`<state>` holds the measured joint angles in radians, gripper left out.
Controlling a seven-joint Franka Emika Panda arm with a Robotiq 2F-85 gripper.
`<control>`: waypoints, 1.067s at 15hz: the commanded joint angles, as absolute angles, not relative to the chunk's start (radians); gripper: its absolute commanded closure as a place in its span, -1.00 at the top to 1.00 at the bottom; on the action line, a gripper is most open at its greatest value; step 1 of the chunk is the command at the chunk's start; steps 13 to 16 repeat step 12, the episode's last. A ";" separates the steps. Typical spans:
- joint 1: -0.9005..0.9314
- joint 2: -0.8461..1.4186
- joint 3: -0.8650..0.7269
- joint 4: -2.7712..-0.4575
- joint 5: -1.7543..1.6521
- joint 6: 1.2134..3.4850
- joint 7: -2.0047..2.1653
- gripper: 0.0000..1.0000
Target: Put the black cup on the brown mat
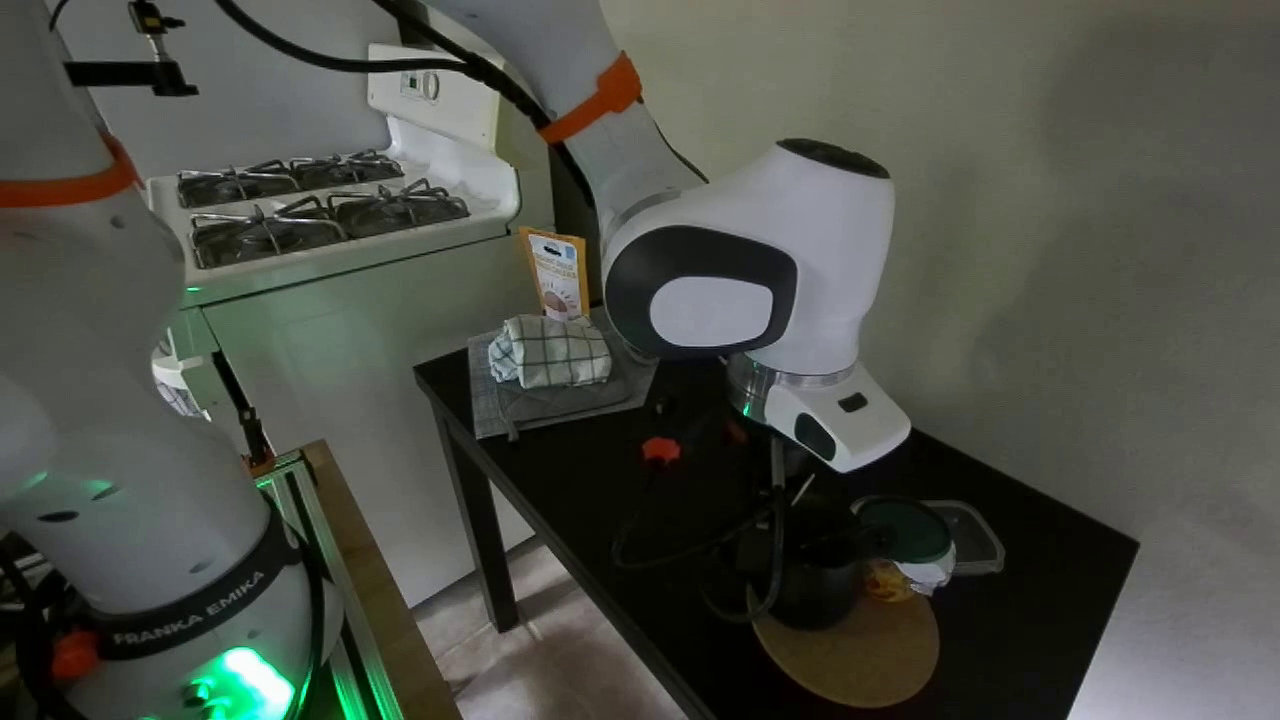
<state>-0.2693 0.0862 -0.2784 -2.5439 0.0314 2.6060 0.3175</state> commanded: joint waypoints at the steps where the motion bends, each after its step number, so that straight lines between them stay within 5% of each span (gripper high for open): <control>1: -0.267 0.020 -0.295 -2.577 0.004 2.559 0.332 1.00; 10: -0.310 -0.210 -0.275 -2.724 -0.262 2.649 0.332 1.00; 16: -0.308 -0.137 -0.267 -2.660 -0.203 2.616 0.314 1.00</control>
